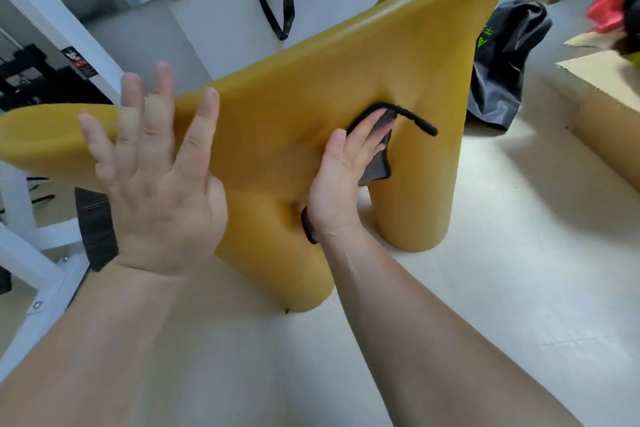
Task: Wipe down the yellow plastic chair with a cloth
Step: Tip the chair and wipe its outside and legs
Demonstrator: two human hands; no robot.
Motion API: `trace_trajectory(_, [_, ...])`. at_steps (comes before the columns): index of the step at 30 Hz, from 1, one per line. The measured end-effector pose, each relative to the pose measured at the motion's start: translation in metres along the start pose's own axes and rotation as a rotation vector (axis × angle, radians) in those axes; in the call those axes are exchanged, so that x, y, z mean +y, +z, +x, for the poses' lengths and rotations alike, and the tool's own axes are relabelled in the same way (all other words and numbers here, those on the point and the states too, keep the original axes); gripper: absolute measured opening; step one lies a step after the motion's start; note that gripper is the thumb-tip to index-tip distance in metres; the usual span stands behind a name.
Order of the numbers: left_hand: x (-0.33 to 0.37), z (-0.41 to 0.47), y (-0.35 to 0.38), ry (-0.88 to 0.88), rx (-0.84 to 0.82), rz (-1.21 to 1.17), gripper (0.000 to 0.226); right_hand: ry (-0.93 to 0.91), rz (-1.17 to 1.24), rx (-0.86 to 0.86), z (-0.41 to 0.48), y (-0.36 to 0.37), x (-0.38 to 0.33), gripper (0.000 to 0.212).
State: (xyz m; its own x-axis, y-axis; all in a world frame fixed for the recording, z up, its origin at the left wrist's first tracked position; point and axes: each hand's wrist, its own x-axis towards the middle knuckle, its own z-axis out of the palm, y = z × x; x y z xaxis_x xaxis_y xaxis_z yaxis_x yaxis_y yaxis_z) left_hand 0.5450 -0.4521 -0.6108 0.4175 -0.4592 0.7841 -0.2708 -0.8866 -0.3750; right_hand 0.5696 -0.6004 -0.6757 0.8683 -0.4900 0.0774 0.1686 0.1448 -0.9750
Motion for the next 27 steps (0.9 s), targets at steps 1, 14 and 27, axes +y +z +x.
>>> trace_trajectory(1, [0.003,-0.003,-0.001,-0.006,0.014,-0.021,0.08,0.007,-0.016,0.004,0.001,-0.001,-0.001,0.083])
trace_trajectory(14, [0.088,-0.04,0.032,-0.98,-0.535,-1.176,0.04,-0.209,-0.029,-0.23,-0.035,-0.019,-0.002,0.066])
trace_trajectory(27, [0.072,-0.076,0.038,-1.076,-0.648,-1.152,0.018,0.346,-0.383,-0.528,-0.017,-0.095,0.073,0.053])
